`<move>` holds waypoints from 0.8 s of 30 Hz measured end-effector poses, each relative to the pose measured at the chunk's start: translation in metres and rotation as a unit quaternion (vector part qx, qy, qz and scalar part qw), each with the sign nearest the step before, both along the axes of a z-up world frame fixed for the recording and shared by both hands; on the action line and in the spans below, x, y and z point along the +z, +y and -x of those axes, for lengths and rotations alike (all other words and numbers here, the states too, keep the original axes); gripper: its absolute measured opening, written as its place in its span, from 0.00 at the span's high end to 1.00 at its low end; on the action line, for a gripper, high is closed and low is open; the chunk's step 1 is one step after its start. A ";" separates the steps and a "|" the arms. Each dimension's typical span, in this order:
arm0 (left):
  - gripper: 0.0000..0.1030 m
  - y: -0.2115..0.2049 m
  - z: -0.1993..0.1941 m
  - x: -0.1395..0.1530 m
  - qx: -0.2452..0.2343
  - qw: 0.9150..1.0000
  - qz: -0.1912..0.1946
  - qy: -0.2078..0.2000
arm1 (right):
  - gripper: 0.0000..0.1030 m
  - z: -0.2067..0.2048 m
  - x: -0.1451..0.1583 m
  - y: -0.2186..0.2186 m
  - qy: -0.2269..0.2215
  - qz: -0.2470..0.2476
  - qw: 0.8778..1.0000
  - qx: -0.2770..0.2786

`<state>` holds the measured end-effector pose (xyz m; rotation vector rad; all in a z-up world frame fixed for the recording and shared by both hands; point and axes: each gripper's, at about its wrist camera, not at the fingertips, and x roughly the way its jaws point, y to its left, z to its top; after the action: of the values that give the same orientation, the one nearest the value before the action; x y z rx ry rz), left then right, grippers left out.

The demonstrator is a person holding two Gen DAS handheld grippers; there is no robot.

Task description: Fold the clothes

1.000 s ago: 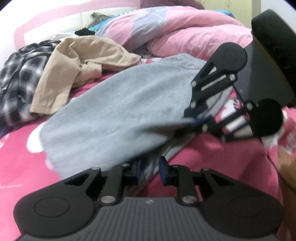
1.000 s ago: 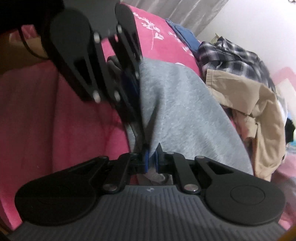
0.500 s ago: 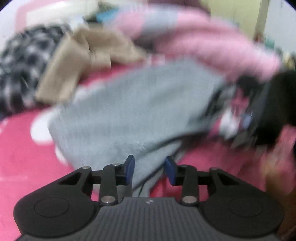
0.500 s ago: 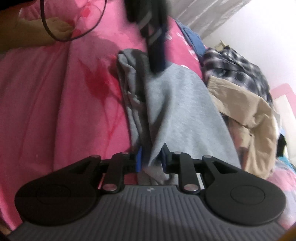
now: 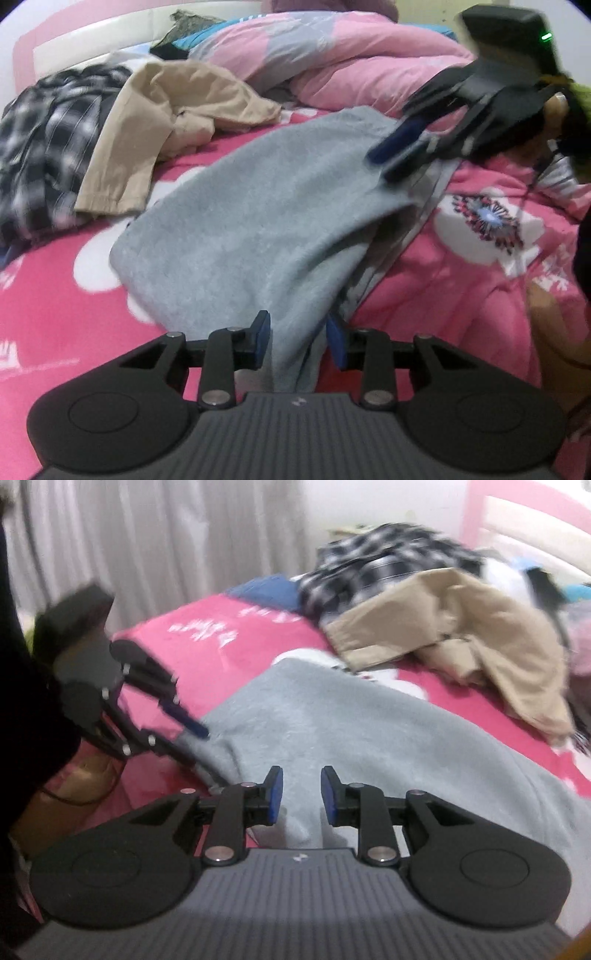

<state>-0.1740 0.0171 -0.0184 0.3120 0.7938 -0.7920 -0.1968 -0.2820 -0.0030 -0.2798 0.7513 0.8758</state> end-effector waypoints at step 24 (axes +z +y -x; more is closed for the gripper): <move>0.88 -0.045 -0.027 -0.011 -0.029 0.999 -0.019 -0.033 | 0.62 -0.023 -0.007 0.009 0.075 -0.019 0.997 -0.002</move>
<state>-0.1473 -0.0282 -0.0293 0.3952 0.7422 -0.8175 -0.1738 -0.2729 -0.0098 -0.1802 0.8736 0.9127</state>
